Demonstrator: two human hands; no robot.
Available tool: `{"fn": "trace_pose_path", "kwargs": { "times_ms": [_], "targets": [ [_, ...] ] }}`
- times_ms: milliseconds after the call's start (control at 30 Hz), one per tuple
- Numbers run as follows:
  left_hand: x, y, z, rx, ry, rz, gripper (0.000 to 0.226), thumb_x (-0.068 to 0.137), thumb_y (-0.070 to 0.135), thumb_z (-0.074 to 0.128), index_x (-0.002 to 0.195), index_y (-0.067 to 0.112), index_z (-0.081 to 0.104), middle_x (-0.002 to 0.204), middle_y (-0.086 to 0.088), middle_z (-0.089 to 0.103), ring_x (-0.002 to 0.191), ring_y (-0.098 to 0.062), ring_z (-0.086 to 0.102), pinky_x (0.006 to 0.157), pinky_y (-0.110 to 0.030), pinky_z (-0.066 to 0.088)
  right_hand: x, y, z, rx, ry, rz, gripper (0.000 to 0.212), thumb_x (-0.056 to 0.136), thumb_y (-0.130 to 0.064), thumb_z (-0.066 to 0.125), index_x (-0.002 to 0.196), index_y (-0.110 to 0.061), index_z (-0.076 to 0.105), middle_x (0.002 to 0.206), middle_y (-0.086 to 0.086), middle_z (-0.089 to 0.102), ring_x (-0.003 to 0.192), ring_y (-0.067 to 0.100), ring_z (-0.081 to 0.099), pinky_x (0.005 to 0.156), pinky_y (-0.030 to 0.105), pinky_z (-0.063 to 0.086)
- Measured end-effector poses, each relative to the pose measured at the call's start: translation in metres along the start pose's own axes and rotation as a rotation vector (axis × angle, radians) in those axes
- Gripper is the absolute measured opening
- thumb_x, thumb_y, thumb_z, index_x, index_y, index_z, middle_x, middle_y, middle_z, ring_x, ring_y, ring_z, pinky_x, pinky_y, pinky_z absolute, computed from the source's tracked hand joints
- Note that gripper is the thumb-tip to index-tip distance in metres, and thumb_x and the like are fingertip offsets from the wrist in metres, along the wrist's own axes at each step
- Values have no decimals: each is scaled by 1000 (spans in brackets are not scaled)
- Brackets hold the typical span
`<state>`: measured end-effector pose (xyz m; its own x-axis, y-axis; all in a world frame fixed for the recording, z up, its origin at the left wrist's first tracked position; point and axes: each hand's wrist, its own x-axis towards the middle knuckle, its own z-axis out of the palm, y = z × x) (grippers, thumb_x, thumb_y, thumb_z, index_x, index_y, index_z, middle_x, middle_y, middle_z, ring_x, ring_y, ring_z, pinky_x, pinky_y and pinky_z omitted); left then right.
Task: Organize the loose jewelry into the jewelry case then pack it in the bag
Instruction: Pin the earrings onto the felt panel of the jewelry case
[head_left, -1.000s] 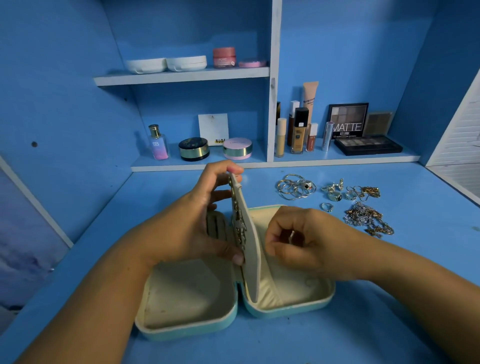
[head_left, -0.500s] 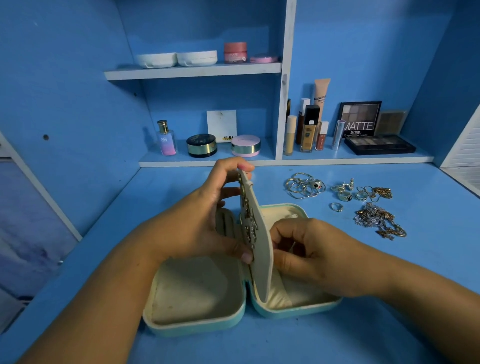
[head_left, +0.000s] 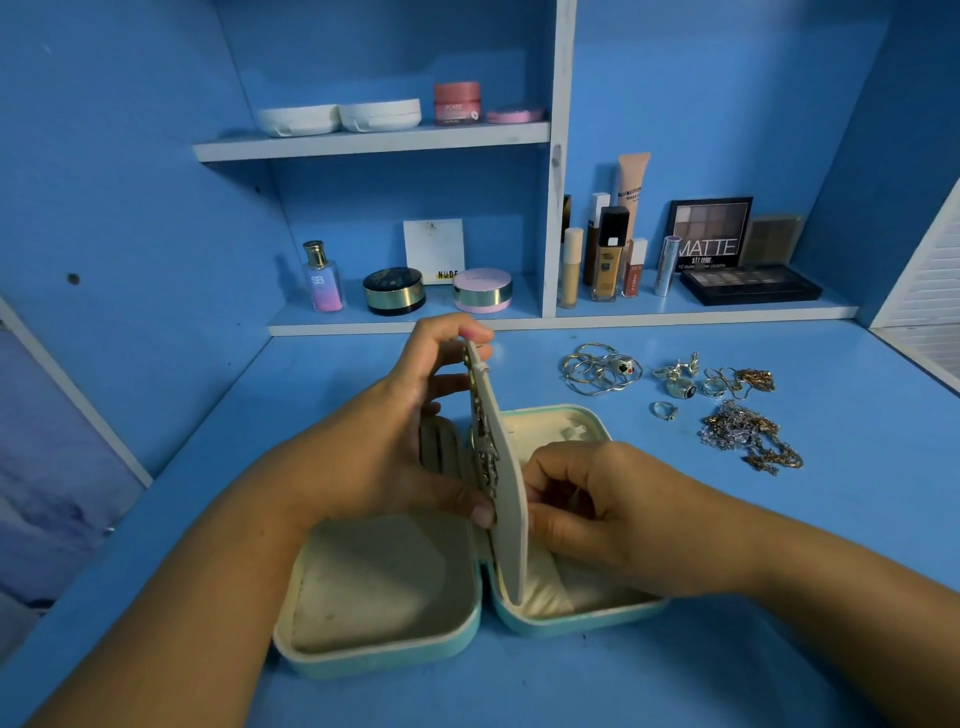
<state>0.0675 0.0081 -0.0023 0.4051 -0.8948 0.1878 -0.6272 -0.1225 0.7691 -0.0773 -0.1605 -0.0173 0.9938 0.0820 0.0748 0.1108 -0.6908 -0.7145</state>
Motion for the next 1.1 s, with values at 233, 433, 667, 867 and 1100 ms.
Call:
{"fn": "trace_pose_path", "kwargs": {
  "times_ms": [233, 433, 667, 867, 1100],
  "targets": [
    [0, -1, -1, -13, -17, 8, 108, 53, 13, 94, 132, 36, 23, 139, 13, 34, 128, 3, 43, 90, -17, 47, 1, 0, 1, 12, 4, 16, 11, 91, -28, 61, 85, -20, 63, 75, -4, 63, 62, 2, 47, 61, 24, 45],
    [-1, 1, 0, -3, -5, 9, 106, 50, 25, 91, 130, 40, 23, 139, 18, 33, 129, 5, 40, 93, -16, 46, 1, 1, 0, 15, 11, 20, 10, 91, -28, 61, 86, -20, 64, 79, -1, 65, 65, 10, 52, 64, 29, 48],
    [0, 0, -1, 27, -2, 14, 105, 52, 23, 92, 129, 40, 23, 140, 17, 34, 129, 4, 41, 99, -19, 43, 0, -1, 1, 31, 13, 24, 11, 91, -27, 60, 85, -19, 64, 77, 0, 65, 62, 3, 48, 62, 26, 46],
    [-2, 3, -1, 31, -5, 10, 105, 50, 32, 90, 129, 40, 22, 138, 20, 33, 129, 5, 40, 103, -33, 45, 1, -3, 9, 37, 43, 61, 11, 91, -31, 59, 88, -22, 64, 80, -2, 67, 65, 11, 55, 65, 31, 50],
    [-1, 2, -1, 46, -6, 19, 103, 51, 32, 90, 127, 43, 22, 141, 20, 32, 132, 3, 39, 104, -29, 44, 1, -4, 11, -15, 53, -4, 9, 93, -31, 56, 90, -25, 61, 73, -14, 58, 64, 2, 51, 57, 13, 39]
  ]
}}
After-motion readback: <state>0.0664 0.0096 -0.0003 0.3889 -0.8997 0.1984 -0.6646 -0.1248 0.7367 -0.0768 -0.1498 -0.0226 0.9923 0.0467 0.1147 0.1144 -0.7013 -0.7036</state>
